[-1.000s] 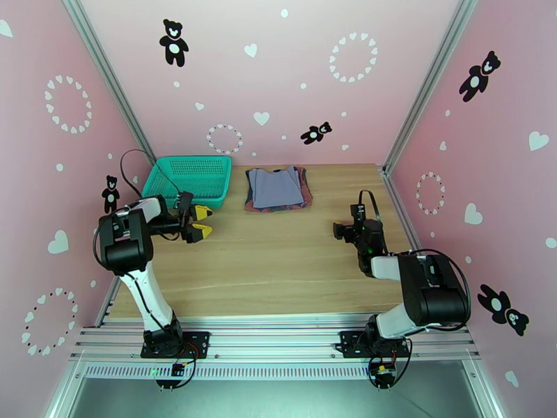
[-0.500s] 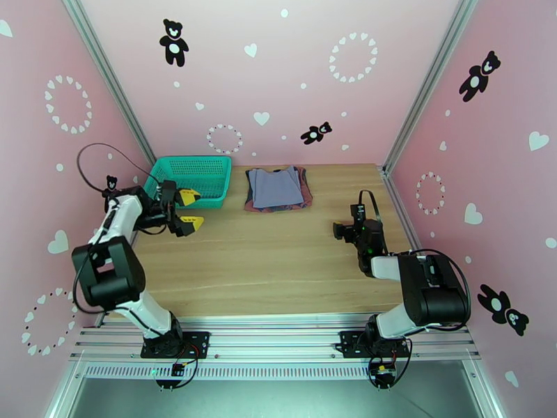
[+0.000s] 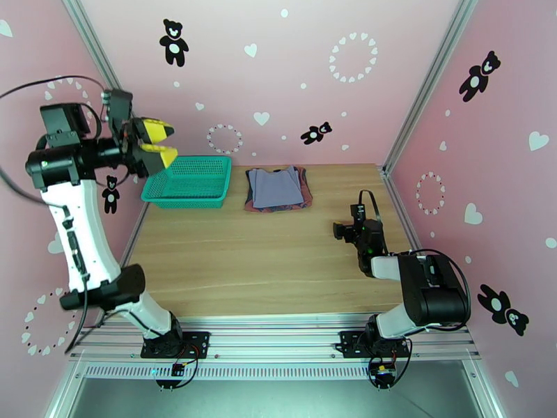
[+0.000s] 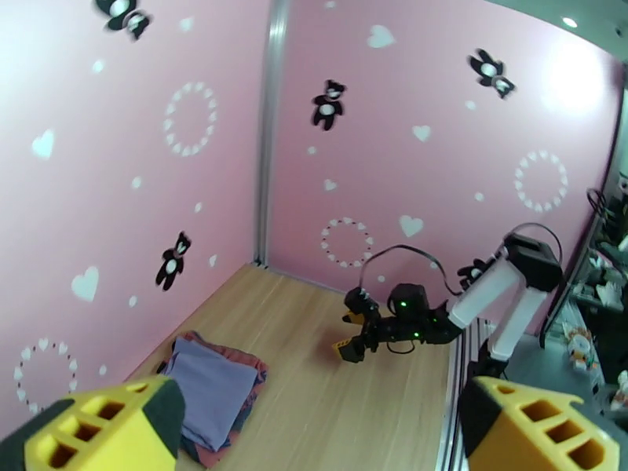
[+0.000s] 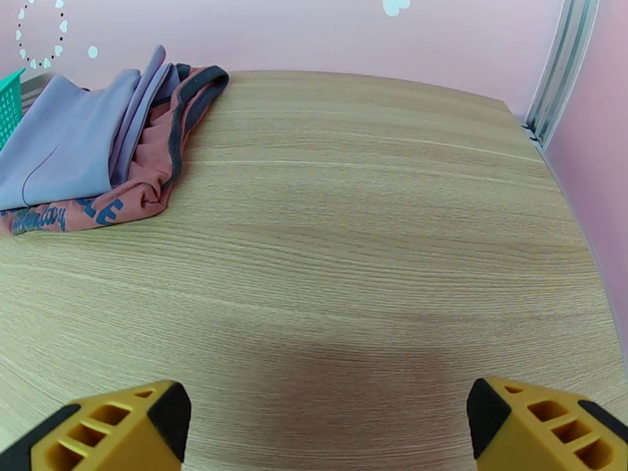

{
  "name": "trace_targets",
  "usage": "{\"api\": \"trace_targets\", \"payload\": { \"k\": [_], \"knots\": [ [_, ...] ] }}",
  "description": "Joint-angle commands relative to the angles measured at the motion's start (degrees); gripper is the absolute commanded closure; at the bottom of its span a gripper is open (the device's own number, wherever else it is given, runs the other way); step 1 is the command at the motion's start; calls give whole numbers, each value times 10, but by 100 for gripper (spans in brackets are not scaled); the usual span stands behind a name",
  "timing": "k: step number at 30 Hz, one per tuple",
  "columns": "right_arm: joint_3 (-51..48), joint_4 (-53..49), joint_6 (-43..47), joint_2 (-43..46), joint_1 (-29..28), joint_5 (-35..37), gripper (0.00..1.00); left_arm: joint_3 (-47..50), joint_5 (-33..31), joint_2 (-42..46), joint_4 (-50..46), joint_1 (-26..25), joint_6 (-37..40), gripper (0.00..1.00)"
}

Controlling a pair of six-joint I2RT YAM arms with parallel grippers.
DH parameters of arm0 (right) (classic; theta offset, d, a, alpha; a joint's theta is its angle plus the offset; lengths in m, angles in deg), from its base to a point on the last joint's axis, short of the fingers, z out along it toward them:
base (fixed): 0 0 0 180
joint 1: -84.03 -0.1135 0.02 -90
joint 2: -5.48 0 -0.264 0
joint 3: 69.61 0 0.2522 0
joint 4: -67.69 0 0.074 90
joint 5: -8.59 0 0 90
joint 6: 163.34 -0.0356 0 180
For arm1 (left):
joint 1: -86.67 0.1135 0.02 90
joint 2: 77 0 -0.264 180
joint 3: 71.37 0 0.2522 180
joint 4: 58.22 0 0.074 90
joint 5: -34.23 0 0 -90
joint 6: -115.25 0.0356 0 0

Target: Fold and stack the mixed laundry pile

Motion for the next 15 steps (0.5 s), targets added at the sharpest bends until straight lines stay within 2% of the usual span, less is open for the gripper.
{"api": "trace_targets", "payload": {
  "k": [1,4,6,10,11,12,13,15],
  "knots": [
    [6,-4,5,2,-2,5,1,-29,-195,70,46,-3,-158,2],
    [6,-4,5,2,-2,5,1,53,-382,208,95,-4,-139,2],
    [6,-4,5,2,-3,4,1,187,-528,333,200,-4,-144,2],
    [5,-3,5,2,-2,4,1,623,-795,600,560,-4,-172,2],
    [6,-4,5,2,-2,4,1,715,-845,640,601,-4,-178,2],
    [6,-4,5,2,-3,3,1,776,-868,660,605,-4,-184,2],
    [5,-4,5,2,-2,4,1,838,-854,670,589,-4,-186,2],
    [5,-3,5,2,-3,4,1,954,-773,667,575,-4,-203,2]
  ]
}}
